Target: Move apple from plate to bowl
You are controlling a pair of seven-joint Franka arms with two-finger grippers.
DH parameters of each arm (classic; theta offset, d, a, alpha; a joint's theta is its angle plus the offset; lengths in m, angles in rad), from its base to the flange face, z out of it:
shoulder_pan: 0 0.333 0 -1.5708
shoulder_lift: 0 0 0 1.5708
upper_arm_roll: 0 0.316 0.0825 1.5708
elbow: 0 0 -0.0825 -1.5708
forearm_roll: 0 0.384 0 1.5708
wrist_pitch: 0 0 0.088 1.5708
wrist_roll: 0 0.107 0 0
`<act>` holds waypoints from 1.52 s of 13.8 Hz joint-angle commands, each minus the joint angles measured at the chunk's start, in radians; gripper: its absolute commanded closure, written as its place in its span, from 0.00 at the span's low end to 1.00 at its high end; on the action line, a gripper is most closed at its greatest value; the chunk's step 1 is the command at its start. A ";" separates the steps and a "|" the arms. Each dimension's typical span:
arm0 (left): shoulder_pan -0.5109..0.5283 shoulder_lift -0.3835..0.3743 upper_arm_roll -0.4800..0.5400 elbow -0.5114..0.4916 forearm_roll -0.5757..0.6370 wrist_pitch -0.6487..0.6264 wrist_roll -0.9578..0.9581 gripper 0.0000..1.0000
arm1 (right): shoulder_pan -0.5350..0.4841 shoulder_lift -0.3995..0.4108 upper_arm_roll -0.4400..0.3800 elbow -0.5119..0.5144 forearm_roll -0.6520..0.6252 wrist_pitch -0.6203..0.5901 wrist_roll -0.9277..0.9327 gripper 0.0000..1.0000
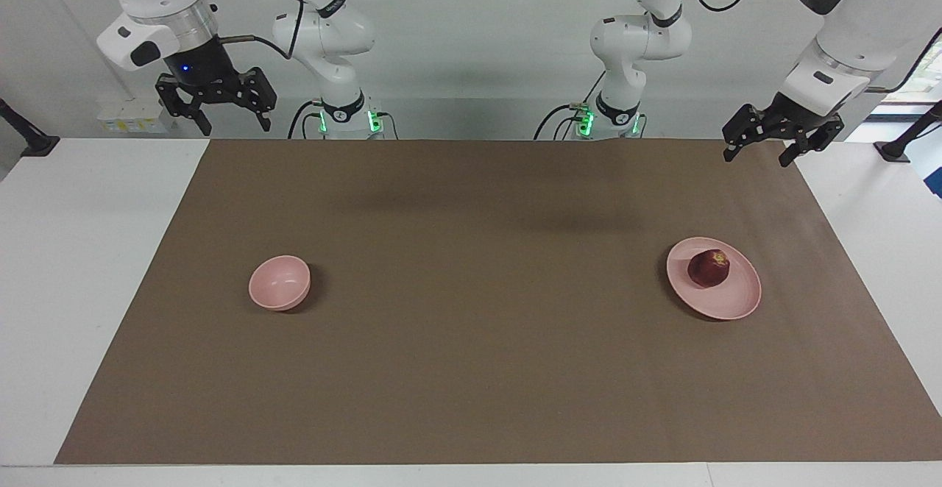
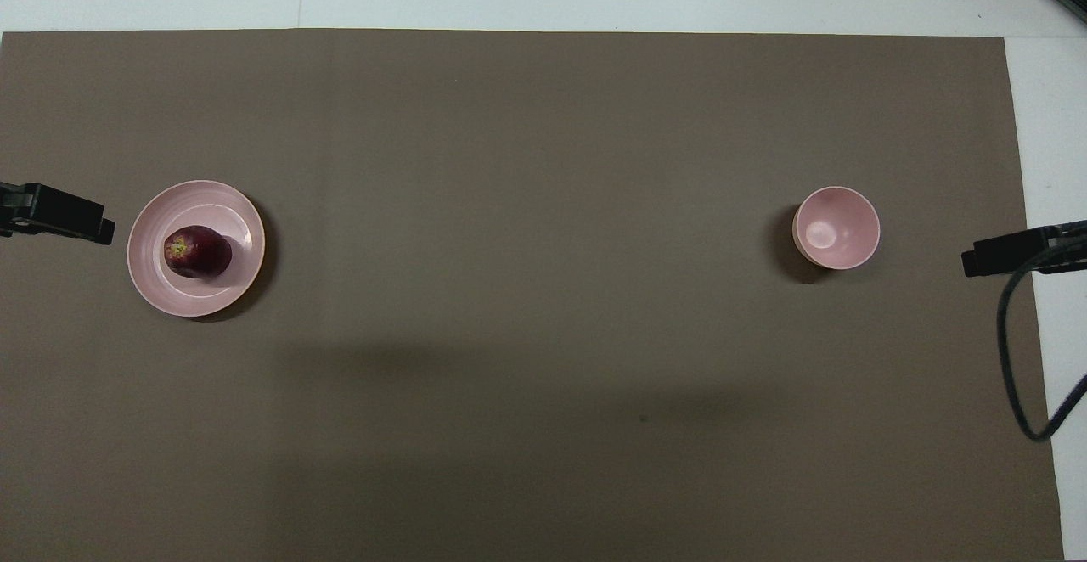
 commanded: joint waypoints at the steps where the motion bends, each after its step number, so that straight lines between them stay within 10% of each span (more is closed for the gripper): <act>1: -0.001 -0.027 0.000 -0.031 0.014 -0.002 -0.010 0.00 | -0.010 -0.017 0.004 -0.016 0.007 0.002 -0.029 0.00; 21: -0.021 -0.034 -0.012 -0.040 0.013 0.004 -0.002 0.00 | -0.010 -0.017 0.004 -0.016 0.007 0.002 -0.029 0.00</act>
